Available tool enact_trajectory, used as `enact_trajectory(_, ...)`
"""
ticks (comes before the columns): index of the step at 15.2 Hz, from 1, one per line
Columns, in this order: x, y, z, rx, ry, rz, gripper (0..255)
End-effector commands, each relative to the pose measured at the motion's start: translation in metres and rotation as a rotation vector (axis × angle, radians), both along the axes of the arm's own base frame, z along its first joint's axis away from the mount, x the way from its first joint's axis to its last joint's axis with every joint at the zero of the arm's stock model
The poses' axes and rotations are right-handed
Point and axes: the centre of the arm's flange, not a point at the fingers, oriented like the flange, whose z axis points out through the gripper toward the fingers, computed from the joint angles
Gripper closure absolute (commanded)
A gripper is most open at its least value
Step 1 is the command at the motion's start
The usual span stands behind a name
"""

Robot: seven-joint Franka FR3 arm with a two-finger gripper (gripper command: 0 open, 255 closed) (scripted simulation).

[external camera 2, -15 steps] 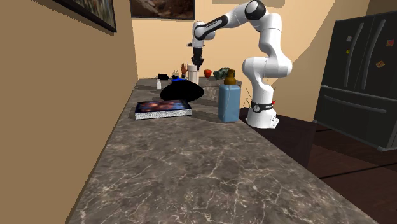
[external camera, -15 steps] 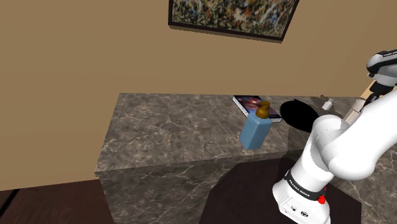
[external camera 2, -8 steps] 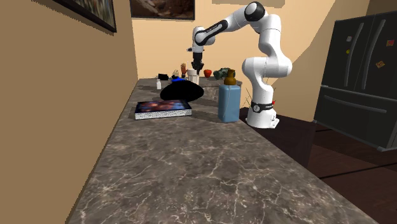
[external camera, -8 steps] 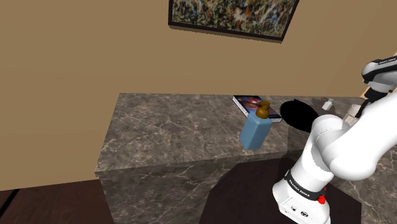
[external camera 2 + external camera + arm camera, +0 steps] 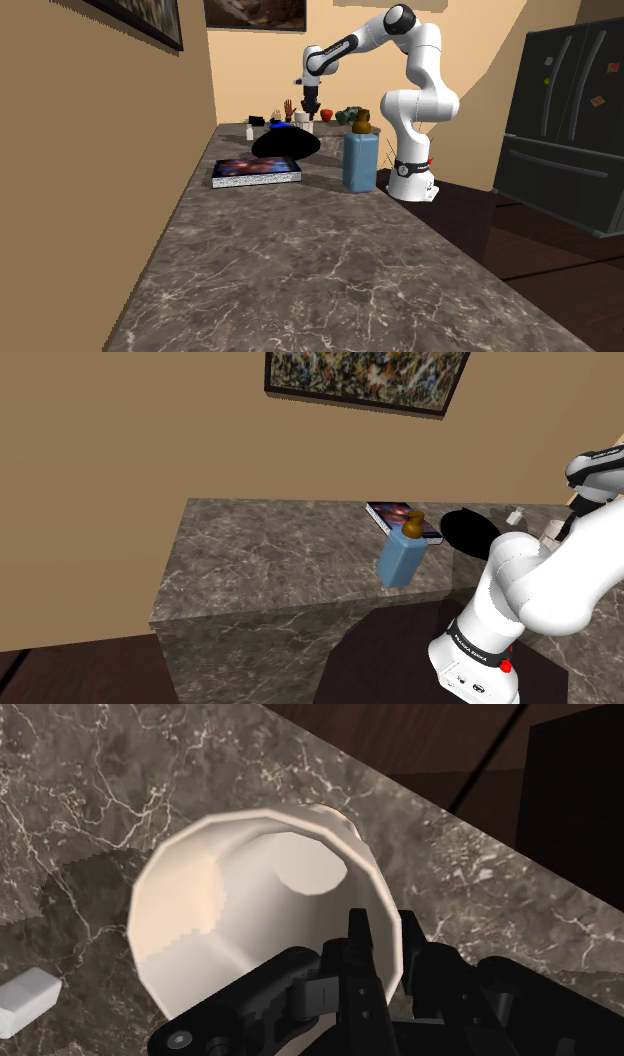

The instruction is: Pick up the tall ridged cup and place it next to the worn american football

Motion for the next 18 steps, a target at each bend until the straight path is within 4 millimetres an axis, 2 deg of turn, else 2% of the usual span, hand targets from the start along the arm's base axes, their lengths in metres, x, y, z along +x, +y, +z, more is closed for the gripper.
enact_trajectory(1, 0.000, 0.000, 0.000, -0.001, 0.000, 0.000, 255)
enact_trajectory(2, 0.000, 0.000, 0.000, -0.001, 0.000, 0.000, 255)
enact_trajectory(3, 0.000, 0.000, 0.000, -0.001, 0.000, 0.000, 0)
enact_trajectory(8, 0.000, 0.000, 0.000, -0.001, 0.000, 0.000, 0)
enact_trajectory(12, 0.001, 0.004, 0.050, -0.001, 0.000, 0.000, 0)
enact_trajectory(18, 0.001, 0.004, 0.050, -0.001, 0.000, 0.000, 0)
